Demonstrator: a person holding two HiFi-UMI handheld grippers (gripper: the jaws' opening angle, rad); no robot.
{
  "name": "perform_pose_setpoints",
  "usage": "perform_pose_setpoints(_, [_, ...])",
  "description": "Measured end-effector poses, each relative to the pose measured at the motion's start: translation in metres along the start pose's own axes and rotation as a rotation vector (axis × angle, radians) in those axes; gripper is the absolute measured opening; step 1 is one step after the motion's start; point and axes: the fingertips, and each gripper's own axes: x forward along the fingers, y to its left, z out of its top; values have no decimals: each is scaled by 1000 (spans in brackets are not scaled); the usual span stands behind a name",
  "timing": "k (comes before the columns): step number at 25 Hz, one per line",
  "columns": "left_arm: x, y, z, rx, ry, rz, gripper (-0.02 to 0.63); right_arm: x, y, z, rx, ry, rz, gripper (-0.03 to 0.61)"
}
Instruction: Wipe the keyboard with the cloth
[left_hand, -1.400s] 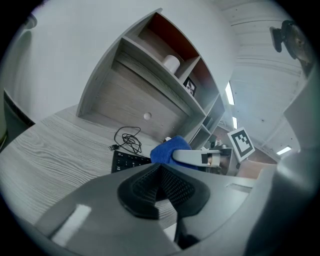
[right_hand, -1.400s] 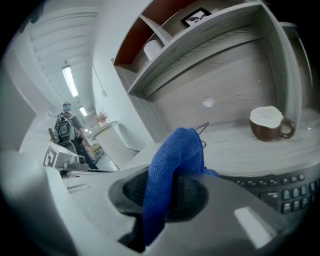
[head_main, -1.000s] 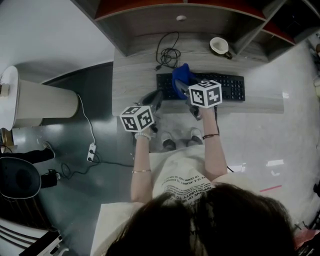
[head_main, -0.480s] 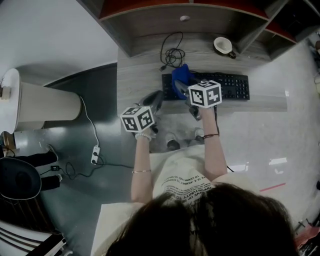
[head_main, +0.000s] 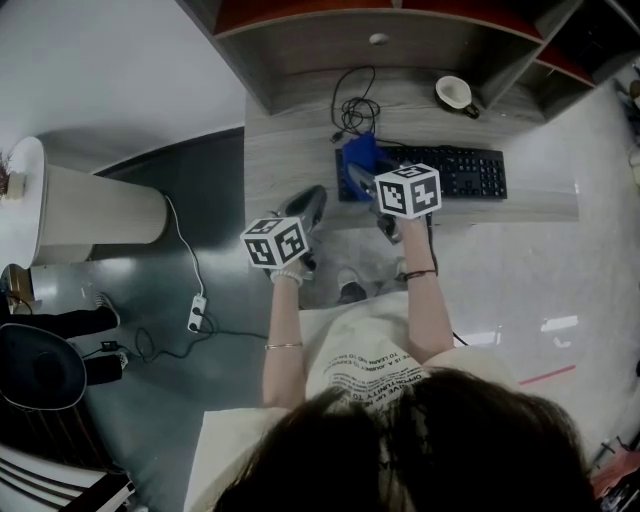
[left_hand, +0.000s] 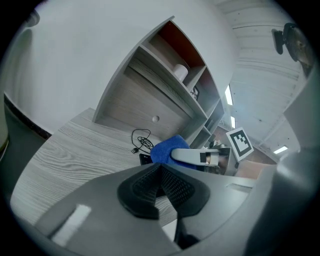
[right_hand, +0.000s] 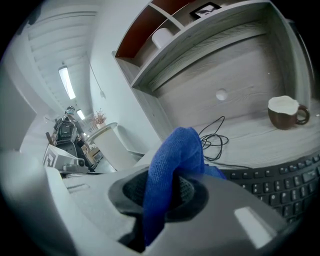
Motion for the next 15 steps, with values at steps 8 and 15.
perform_pose_setpoints(8, [-11,9,3,6,0,-4,2,9,12,-2,0,-2,-1,58])
perform_pose_setpoints(15, [-14,12,4,22,5,-19,2,17,23,-3,-3,-6,12,58])
